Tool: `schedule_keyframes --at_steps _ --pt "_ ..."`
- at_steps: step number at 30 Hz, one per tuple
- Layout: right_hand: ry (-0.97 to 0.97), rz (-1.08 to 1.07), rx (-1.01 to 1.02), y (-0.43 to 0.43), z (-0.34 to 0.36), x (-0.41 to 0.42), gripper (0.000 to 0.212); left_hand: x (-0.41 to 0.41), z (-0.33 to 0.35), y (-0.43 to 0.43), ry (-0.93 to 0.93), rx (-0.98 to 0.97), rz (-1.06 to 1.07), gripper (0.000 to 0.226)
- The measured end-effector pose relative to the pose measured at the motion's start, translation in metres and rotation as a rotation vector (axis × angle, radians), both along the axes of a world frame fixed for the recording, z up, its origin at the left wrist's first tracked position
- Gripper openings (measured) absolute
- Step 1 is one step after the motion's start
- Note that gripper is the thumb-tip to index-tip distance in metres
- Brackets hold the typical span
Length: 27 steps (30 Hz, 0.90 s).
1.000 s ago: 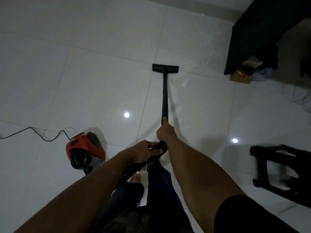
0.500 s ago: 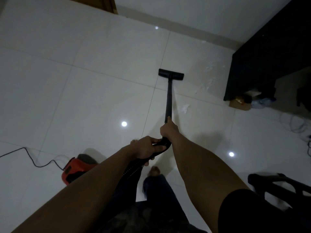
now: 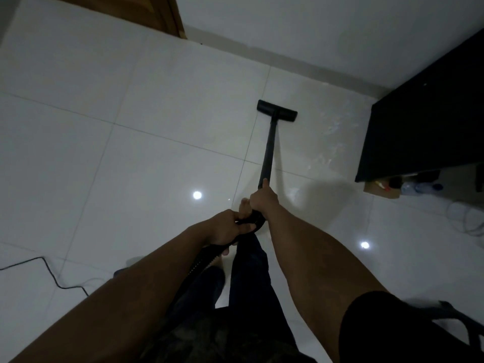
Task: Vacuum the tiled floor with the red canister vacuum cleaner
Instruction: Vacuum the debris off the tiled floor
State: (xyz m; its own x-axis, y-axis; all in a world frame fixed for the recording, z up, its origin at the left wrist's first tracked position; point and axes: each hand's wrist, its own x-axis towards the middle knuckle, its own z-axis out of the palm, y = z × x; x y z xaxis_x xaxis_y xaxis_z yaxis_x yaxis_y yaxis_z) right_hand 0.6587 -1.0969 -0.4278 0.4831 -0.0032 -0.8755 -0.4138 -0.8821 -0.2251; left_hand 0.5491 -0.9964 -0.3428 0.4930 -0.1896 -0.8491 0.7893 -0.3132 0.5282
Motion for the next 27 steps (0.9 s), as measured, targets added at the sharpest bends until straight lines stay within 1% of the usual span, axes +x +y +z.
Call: schedule_keyframes --at_steps 3,8,12,15,16,17,20,21,23,27 --pt "0.006 0.007 0.015 0.011 -0.005 0.043 0.085 0.046 -0.009 0.013 0.040 0.011 -0.032 0.055" --pt "-0.007 0.004 0.006 0.026 -0.019 0.126 0.083 0.129 -0.012 0.026 0.070 -0.010 0.019 0.054" --pt "-0.025 -0.008 0.022 0.035 -0.023 0.176 0.081 0.175 -0.011 0.031 0.045 -0.010 0.052 0.052" --pt "-0.032 -0.066 0.106 0.043 -0.022 0.193 0.078 0.192 -0.011 0.039 0.041 0.006 0.100 0.051" --pt "-0.019 -0.107 0.147 0.045 -0.022 0.195 0.077 0.195 -0.012 0.041 0.051 0.006 0.126 0.052" --pt "0.013 -0.192 0.196 0.047 -0.023 0.196 0.076 0.196 -0.012 0.043 0.067 0.005 0.152 0.052" --pt "0.219 -0.614 0.348 0.048 -0.022 0.194 0.076 0.192 -0.013 0.047 0.100 -0.001 0.188 0.053" --pt "0.247 -0.677 0.374 0.047 -0.022 0.192 0.075 0.190 -0.013 0.047 0.107 -0.007 0.200 0.052" --pt "0.230 -0.706 0.388 0.048 -0.023 0.187 0.070 0.185 -0.014 0.048 0.099 -0.014 0.215 0.051" --pt "0.113 -0.683 0.314 0.043 -0.021 0.173 0.055 0.174 -0.014 0.042 0.060 -0.006 0.165 0.051"
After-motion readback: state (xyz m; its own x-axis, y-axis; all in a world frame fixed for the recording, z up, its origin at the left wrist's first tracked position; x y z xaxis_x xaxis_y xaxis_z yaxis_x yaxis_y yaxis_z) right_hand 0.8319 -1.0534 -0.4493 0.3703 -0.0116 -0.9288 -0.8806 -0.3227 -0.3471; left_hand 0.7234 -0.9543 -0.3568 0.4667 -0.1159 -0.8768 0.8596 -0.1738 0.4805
